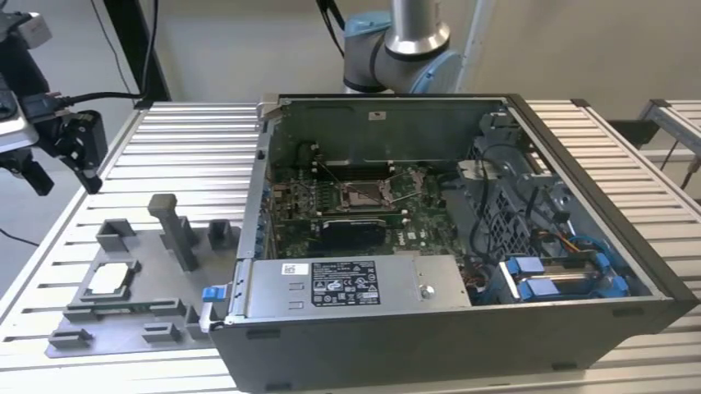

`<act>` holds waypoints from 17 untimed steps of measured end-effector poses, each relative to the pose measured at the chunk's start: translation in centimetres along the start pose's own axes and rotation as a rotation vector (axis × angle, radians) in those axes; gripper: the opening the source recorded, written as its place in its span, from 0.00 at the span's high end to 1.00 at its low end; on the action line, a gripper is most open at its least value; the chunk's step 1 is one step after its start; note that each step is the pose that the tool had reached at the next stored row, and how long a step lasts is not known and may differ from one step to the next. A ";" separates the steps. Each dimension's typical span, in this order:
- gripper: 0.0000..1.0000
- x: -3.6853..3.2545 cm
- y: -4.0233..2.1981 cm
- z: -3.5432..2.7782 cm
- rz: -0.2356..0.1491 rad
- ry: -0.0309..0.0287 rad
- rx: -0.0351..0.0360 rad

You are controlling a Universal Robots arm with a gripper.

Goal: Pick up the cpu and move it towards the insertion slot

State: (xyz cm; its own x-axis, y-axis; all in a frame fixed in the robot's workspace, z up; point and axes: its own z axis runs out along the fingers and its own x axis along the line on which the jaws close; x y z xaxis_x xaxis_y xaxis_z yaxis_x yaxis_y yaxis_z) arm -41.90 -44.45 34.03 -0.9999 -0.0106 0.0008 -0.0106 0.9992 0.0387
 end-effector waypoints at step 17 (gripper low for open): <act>0.00 0.00 -0.04 2.02 0.000 0.0009 0.0224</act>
State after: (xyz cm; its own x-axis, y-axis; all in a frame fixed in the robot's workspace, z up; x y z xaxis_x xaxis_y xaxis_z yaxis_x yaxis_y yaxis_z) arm -41.90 -44.41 32.02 -0.9999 -0.0105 0.0017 -0.0105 0.9998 0.0164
